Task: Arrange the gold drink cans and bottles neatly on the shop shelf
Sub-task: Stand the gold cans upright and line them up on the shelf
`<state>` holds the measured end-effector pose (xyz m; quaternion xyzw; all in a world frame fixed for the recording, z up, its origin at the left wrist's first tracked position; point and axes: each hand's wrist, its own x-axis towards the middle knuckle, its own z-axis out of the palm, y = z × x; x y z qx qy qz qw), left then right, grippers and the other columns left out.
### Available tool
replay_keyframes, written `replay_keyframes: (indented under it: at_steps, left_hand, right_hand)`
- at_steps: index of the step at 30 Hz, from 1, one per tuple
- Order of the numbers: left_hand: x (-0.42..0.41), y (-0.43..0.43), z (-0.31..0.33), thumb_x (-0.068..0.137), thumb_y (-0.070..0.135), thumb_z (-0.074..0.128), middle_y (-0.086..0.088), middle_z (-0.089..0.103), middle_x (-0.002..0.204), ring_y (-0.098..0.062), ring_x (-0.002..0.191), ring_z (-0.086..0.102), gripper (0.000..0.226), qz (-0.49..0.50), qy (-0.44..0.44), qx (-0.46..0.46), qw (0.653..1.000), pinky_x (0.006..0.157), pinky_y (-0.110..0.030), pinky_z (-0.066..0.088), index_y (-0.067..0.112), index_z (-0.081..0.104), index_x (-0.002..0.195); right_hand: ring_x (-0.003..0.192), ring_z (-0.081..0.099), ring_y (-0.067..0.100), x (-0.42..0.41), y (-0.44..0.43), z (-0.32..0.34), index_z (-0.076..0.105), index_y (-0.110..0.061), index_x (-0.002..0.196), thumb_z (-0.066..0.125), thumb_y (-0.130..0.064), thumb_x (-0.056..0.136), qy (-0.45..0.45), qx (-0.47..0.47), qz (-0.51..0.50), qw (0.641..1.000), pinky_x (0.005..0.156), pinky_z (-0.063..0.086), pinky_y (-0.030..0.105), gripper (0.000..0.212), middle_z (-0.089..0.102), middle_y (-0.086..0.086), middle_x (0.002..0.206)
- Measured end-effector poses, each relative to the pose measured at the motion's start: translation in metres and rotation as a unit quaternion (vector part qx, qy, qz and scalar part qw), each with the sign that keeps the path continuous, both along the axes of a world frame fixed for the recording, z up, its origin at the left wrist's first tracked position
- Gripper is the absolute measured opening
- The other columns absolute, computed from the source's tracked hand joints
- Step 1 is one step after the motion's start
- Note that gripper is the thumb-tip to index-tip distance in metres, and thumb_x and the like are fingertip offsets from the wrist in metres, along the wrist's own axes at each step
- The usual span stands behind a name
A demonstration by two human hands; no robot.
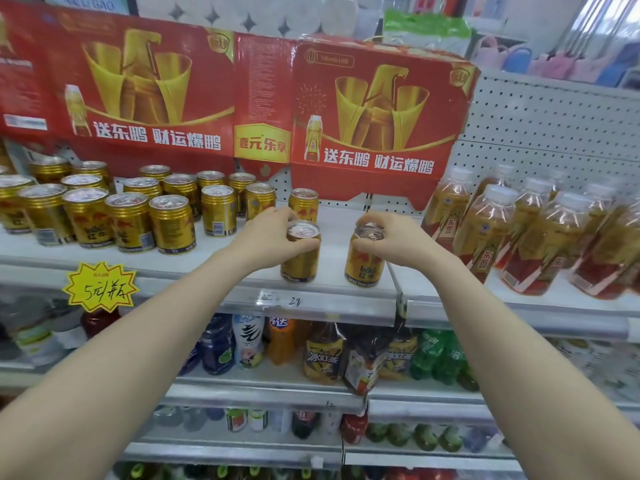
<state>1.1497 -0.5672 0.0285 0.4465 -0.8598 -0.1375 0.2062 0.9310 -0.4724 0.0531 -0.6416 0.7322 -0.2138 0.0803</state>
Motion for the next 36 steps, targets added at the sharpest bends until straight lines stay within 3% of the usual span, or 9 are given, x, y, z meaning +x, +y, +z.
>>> replay_keyframes:
  at_steps: [3, 5, 8, 14, 20, 26, 32, 36]
  left_hand:
    - [-0.006, 0.005, -0.005, 0.071, 0.075, 0.063, 0.002, 0.054, 0.110, -0.017, 0.095, 0.053, 0.069, 0.030, 0.031, -0.009, 0.999, 0.068, -0.032, 0.042, 0.022, 0.050, 0.114]
    - [-0.006, 0.007, -0.005, 0.078, 0.066, 0.065, 0.000, 0.052, 0.129, -0.019, 0.111, 0.053, 0.073, -0.007, 0.059, 0.018, 0.998, 0.081, -0.033, 0.046, 0.020, 0.046, 0.131]
    - [-0.002, 0.008, 0.003, 0.094, 0.039, 0.060, 0.000, 0.041, 0.152, -0.019, 0.134, 0.042, 0.068, -0.101, 0.060, 0.073, 0.990, 0.103, -0.031, 0.039, 0.020, 0.030, 0.152]
    - [-0.018, 0.006, 0.002, 0.083, 0.062, 0.062, -0.005, 0.047, 0.136, -0.026, 0.125, 0.047, 0.072, -0.021, 0.017, -0.001, 1.000, 0.098, -0.040, 0.044, 0.026, 0.047, 0.144]
    - [-0.012, 0.004, 0.002, 0.092, 0.045, 0.057, 0.000, 0.044, 0.147, -0.023, 0.133, 0.043, 0.060, -0.072, 0.022, 0.007, 0.997, 0.103, -0.039, 0.040, 0.024, 0.044, 0.147]
    - [-0.005, 0.003, 0.003, 0.091, 0.051, 0.059, 0.002, 0.048, 0.142, -0.020, 0.128, 0.045, 0.061, -0.078, 0.019, -0.014, 0.997, 0.101, -0.039, 0.042, 0.025, 0.047, 0.144]
    - [-0.003, -0.007, 0.008, 0.091, 0.053, 0.057, 0.006, 0.048, 0.141, -0.016, 0.126, 0.046, 0.061, -0.109, -0.018, -0.001, 0.994, 0.101, -0.035, 0.043, 0.027, 0.045, 0.146]
    - [0.005, -0.023, 0.018, 0.096, 0.053, 0.050, 0.010, 0.058, 0.134, -0.008, 0.117, 0.052, 0.046, -0.098, 0.048, 0.046, 0.993, 0.096, -0.030, 0.045, 0.028, 0.059, 0.134]
  right_hand:
    - [0.102, 0.058, 0.019, 0.002, 0.002, 0.000, 0.058, -0.027, 0.128, 0.062, -0.037, 0.091, -0.002, -0.008, -0.004, 1.000, 0.080, 0.053, 0.035, 0.038, 0.062, 0.003, 0.125]
    - [0.103, 0.058, 0.020, 0.003, 0.002, -0.001, 0.058, -0.026, 0.128, 0.062, -0.037, 0.092, -0.004, -0.011, -0.002, 1.000, 0.078, 0.052, 0.034, 0.038, 0.062, 0.003, 0.126]
    - [0.107, 0.057, 0.021, 0.003, 0.003, -0.002, 0.057, -0.025, 0.130, 0.061, -0.035, 0.093, -0.002, -0.011, -0.001, 1.000, 0.078, 0.048, 0.032, 0.039, 0.060, 0.003, 0.129]
    - [0.116, 0.056, 0.024, 0.004, 0.002, -0.001, 0.056, -0.025, 0.131, 0.059, -0.033, 0.094, 0.013, -0.007, 0.001, 1.000, 0.089, 0.050, 0.037, 0.038, 0.059, 0.003, 0.132]
    - [0.119, 0.054, 0.022, 0.005, 0.002, -0.002, 0.055, -0.024, 0.133, 0.058, -0.032, 0.094, 0.025, -0.008, 0.003, 1.000, 0.089, 0.047, 0.033, 0.040, 0.057, 0.002, 0.135]
    - [0.110, 0.056, 0.020, 0.007, 0.000, 0.002, 0.057, -0.025, 0.128, 0.057, -0.030, 0.092, 0.019, 0.009, 0.006, 1.000, 0.080, 0.048, 0.031, 0.036, 0.059, 0.000, 0.129]
    - [0.097, 0.064, 0.017, -0.005, -0.020, 0.020, 0.061, -0.026, 0.118, 0.056, -0.047, 0.095, 0.002, 0.044, 0.013, 0.999, 0.082, 0.056, 0.035, 0.031, 0.066, -0.003, 0.108]
    - [0.100, 0.064, 0.019, -0.010, -0.067, 0.036, 0.060, -0.023, 0.126, 0.057, -0.042, 0.097, 0.053, -0.006, 0.018, 0.998, 0.087, 0.054, 0.036, 0.035, 0.067, 0.000, 0.111]
